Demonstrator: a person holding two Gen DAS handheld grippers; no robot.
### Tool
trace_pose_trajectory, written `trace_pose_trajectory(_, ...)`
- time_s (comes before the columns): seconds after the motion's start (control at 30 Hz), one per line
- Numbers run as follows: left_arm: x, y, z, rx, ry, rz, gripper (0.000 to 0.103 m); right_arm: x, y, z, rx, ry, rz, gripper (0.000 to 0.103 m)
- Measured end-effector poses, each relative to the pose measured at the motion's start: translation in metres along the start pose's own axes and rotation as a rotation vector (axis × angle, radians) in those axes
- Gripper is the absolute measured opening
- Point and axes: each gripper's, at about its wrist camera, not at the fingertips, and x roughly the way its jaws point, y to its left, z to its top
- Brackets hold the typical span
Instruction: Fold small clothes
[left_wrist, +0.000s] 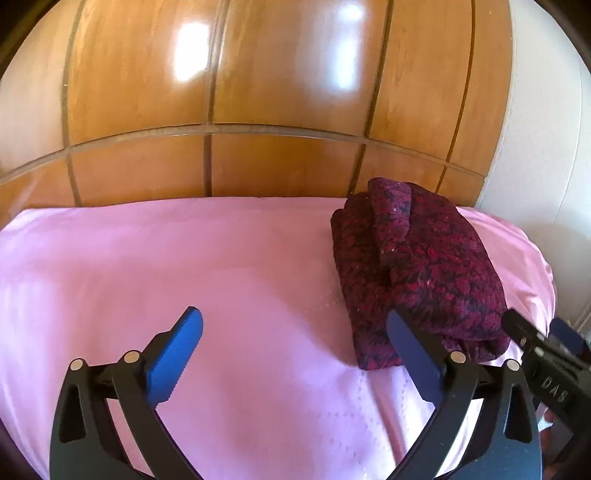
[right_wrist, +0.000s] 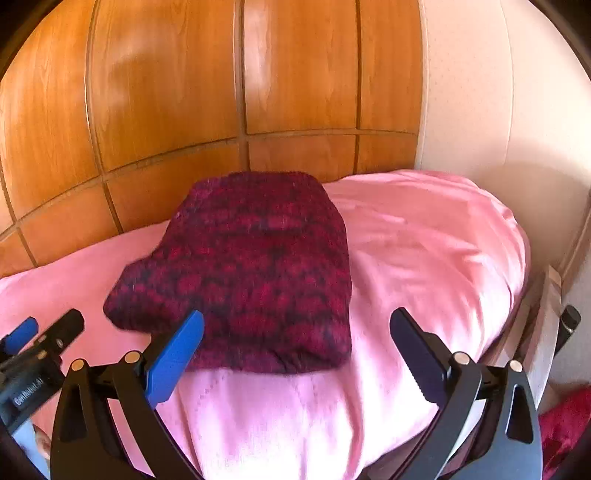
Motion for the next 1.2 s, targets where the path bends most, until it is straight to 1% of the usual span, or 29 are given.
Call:
trace_pose_trajectory(0.07,-0.005,0.001,-0.004,0.014,-0.008,0.017,0.099,-0.002,0.001,-0.008,0.001,0.001,-0.012,0.101)
trace_pose_trajectory(0.13,-0.007,0.002,-0.005,0.009,-0.004,0.018,0.099,-0.004,0.002,-0.014,-0.008,-0.002,-0.026,0.101)
trace_pose_trajectory(0.27,-0.012,0.003,-0.008,0.001,-0.013,0.021,0.099,-0.002,0.002,-0.019,0.001,0.02,-0.014,0.101)
trace_pose_trajectory(0.8,-0.011,-0.005,-0.009,0.022,-0.01,0.026,0.099,-0.008,-0.002,-0.014,-0.003,-0.026,-0.022,0.101)
trace_pose_trajectory(1.2,-0.014,-0.01,-0.009,0.025,-0.014,0.024,0.099,-0.009,-0.002,-0.015,0.002,-0.02,-0.013,0.101)
